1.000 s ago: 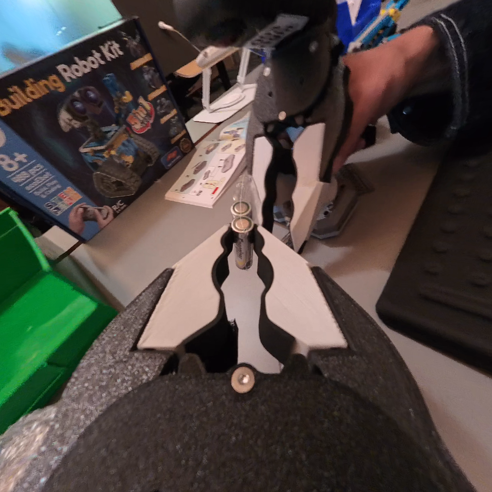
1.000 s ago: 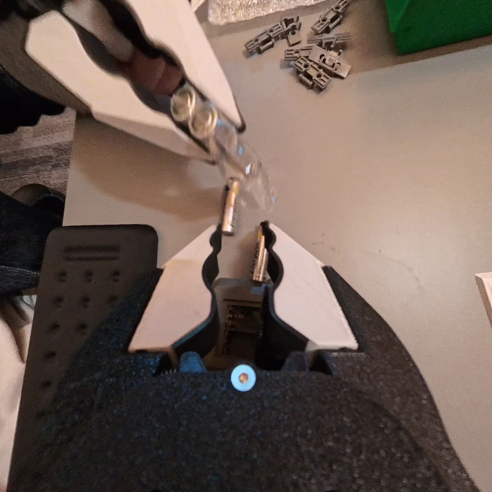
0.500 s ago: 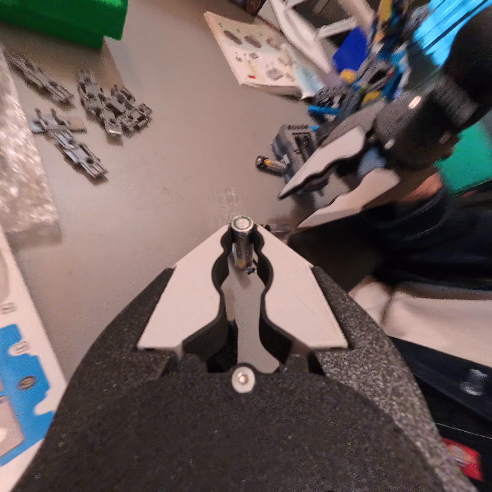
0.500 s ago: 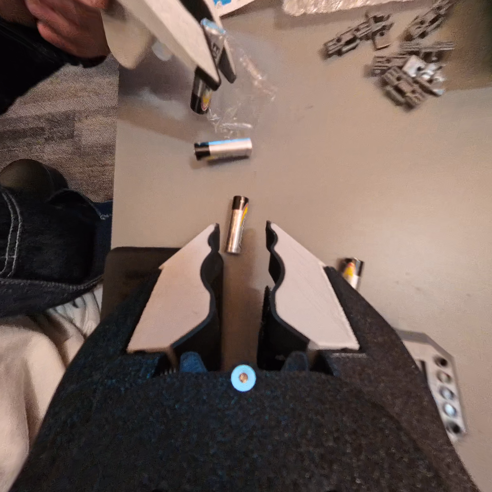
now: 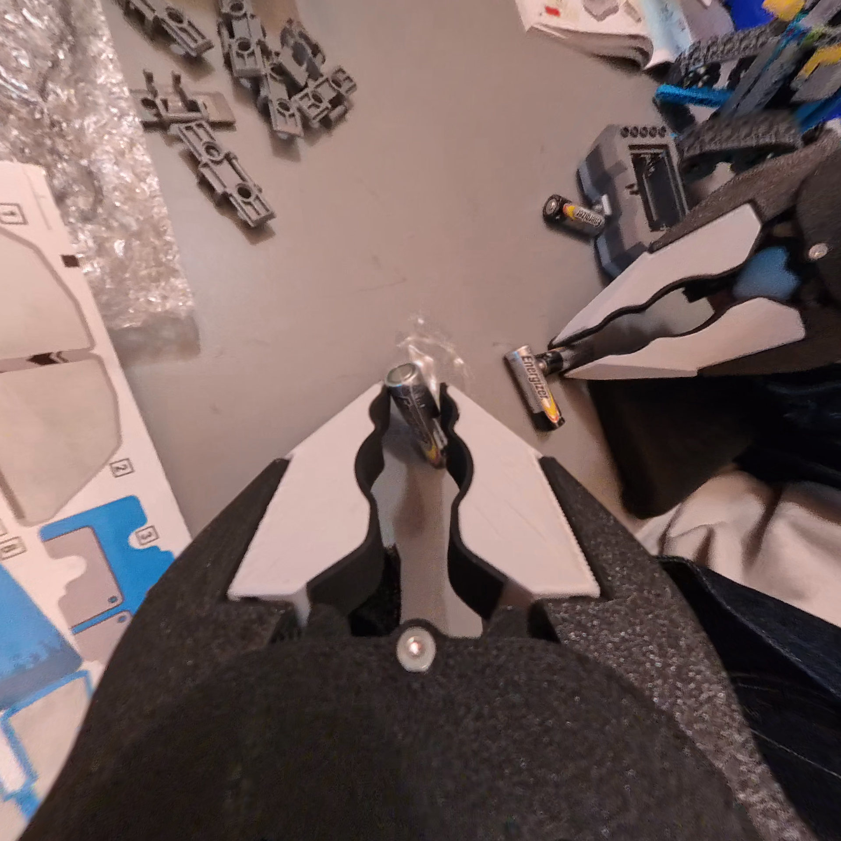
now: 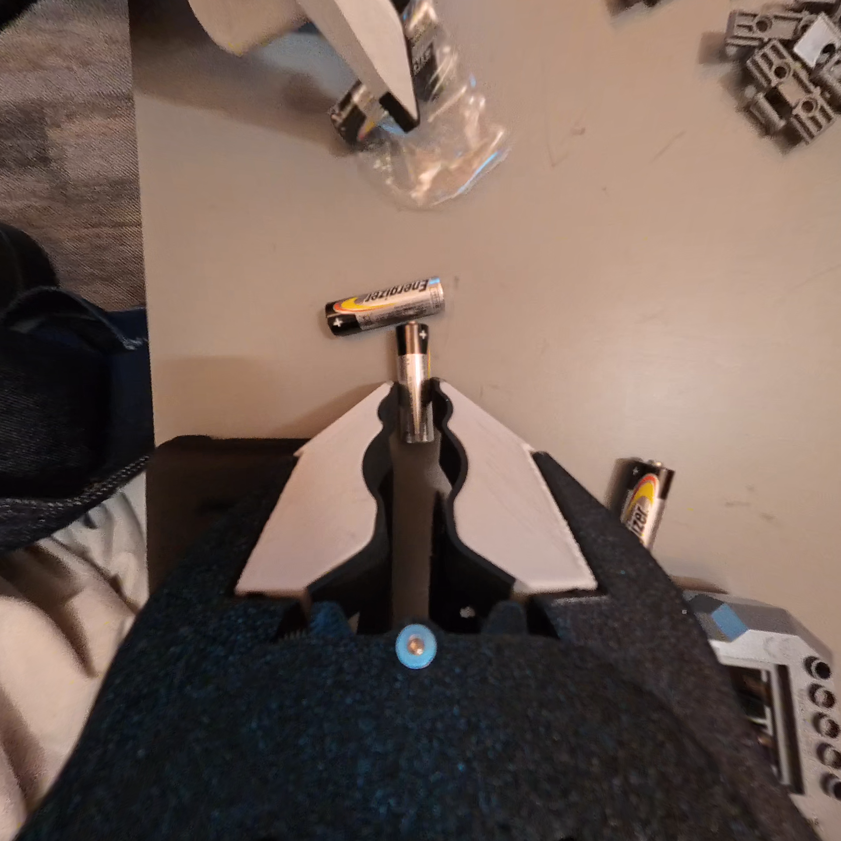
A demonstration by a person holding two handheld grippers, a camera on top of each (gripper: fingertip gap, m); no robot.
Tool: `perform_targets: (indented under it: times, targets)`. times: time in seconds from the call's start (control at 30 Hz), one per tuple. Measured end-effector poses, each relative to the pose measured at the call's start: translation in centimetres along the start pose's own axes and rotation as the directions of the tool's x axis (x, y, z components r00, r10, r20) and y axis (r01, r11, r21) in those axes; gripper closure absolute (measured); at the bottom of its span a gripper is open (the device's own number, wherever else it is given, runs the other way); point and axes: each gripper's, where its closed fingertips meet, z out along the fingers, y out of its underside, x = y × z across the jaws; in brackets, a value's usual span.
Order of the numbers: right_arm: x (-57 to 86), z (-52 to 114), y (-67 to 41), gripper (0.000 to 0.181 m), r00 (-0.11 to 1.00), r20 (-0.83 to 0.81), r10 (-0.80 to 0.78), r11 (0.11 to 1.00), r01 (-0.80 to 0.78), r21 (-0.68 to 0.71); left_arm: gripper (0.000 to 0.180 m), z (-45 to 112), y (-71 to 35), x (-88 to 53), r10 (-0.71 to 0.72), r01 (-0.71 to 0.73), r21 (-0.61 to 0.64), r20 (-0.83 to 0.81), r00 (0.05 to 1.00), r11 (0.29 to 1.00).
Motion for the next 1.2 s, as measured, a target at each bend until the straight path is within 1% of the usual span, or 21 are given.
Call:
perform_targets:
  times: [0.07, 0.13, 0.2, 0.3, 0.37, 0.4, 0.47, 0.57, 0.63, 0.67, 0.7, 0.73, 0.8, 0.87, 0.9, 1.0, 1.03, 1.13, 1.2]
  targets:
    - [0.3, -0.2, 0.2, 0.169, 1.000, 0.008, 0.026, 1.000, -0.026, -0.002, 0.160, -0.1, -0.1, -0.2, 0.017, -0.017, -0.007, 0.029, 0.999, 1.000]
    - [1.3, -1.0, 0.3, 0.169, 0.999, -0.043, 0.024, 1.000, -0.023, 0.016, 0.155, -0.2, -0.1, -0.3, 0.042, -0.041, -0.021, 0.056, 0.998, 0.999]
    - [1.5, -2.4, -0.3, 0.169, 0.997, -0.014, 0.073, 0.993, -0.072, 0.089, 0.145, -0.7, -0.4, -1.0, 0.067, -0.065, -0.020, 0.132, 0.989, 0.998]
    - [2.8, -5.4, -0.8, 0.168, 0.992, -0.057, 0.109, 0.972, -0.094, 0.215, 0.126, -2.0, -0.6, -1.2, 0.121, -0.118, -0.025, 0.263, 0.957, 0.993]
    - [3.2, -7.4, -0.6, 0.168, 0.988, -0.093, 0.122, 0.953, -0.090, 0.289, 0.124, -3.0, -1.2, -0.1, 0.157, -0.171, 0.009, 0.353, 0.922, 0.985]
    - [3.3, -8.2, -0.3, 0.168, 0.985, -0.113, 0.130, 0.943, -0.088, 0.321, 0.126, -2.7, -1.2, 1.6, 0.167, -0.189, 0.034, 0.338, 0.926, 0.981]
    - [3.0, -9.3, 0.4, 0.168, 0.981, -0.128, 0.143, 0.921, -0.084, 0.380, 0.135, -1.0, -0.5, 5.5, 0.146, -0.166, 0.064, 0.242, 0.959, 0.984]
    - [2.2, -9.7, 1.7, 0.168, 0.978, -0.124, 0.166, 0.892, -0.096, 0.443, 0.135, 1.4, 0.8, 6.7, 0.128, -0.148, 0.049, 0.285, 0.950, 0.988]
    - [1.9, -9.7, 2.5, 0.168, 0.975, -0.143, 0.169, 0.882, -0.085, 0.464, 0.136, 3.1, 1.6, 7.1, 0.097, -0.109, 0.031, 0.277, 0.956, 0.994]
    - [1.7, -9.8, 2.8, 0.168, 0.975, -0.146, 0.166, 0.878, -0.079, 0.471, 0.137, 3.6, 1.8, 6.9, 0.096, -0.106, 0.018, 0.303, 0.948, 0.994]
    - [1.5, -9.8, 3.0, 0.168, 0.976, -0.144, 0.160, 0.876, -0.073, 0.477, 0.143, 3.8, 2.0, 6.4, 0.116, -0.124, 0.001, 0.345, 0.931, 0.992]
    - [1.4, -9.9, 3.1, 0.168, 0.977, -0.146, 0.154, 0.874, -0.066, 0.481, 0.154, 3.8, 2.0, 6.1, 0.146, -0.152, -0.016, 0.390, 0.909, 0.988]
    - [1.2, -10.0, 3.4, 0.168, 0.978, -0.150, 0.145, 0.872, -0.054, 0.487, 0.166, 3.8, 2.2, 6.1, 0.192, -0.189, -0.049, 0.415, 0.889, 0.981]
    - [1.1, -10.1, 3.5, 0.168, 0.980, -0.140, 0.144, 0.864, -0.056, 0.500, 0.167, 3.1, 2.0, 5.9, 0.207, -0.211, -0.042, 0.450, 0.869, 0.977]
    - [1.0, -10.2, 3.4, 0.168, 0.981, -0.123, 0.148, 0.860, -0.066, 0.506, 0.168, 2.2, 1.4, 5.6, 0.199, -0.220, -0.012, 0.479, 0.855, 0.975]
    - [0.6, -10.3, 3.3, 0.168, 0.984, -0.091, 0.150, 0.848, -0.081, 0.525, 0.168, -1.4, -0.3, 3.7, 0.079, -0.174, 0.122, 0.551, 0.831, 0.977]
    - [0.5, -10.1, 3.4, 0.168, 0.985, -0.086, 0.150, 0.851, -0.084, 0.518, 0.168, -1.9, -0.5, 2.9, 0.043, -0.145, 0.139, 0.560, 0.827, 0.980]
    - [0.5, -9.8, 3.5, 0.168, 0.986, -0.080, 0.148, 0.857, -0.087, 0.508, 0.168, -1.1, -0.4, 0.7, -0.003, -0.080, 0.124, 0.559, 0.829, 0.989]
    - [0.5, -9.9, 3.4, 0.168, 0.986, -0.078, 0.148, 0.852, -0.087, 0.516, 0.168, -0.4, -0.4, -0.1, -0.011, -0.061, 0.111, 0.553, 0.833, 0.992]
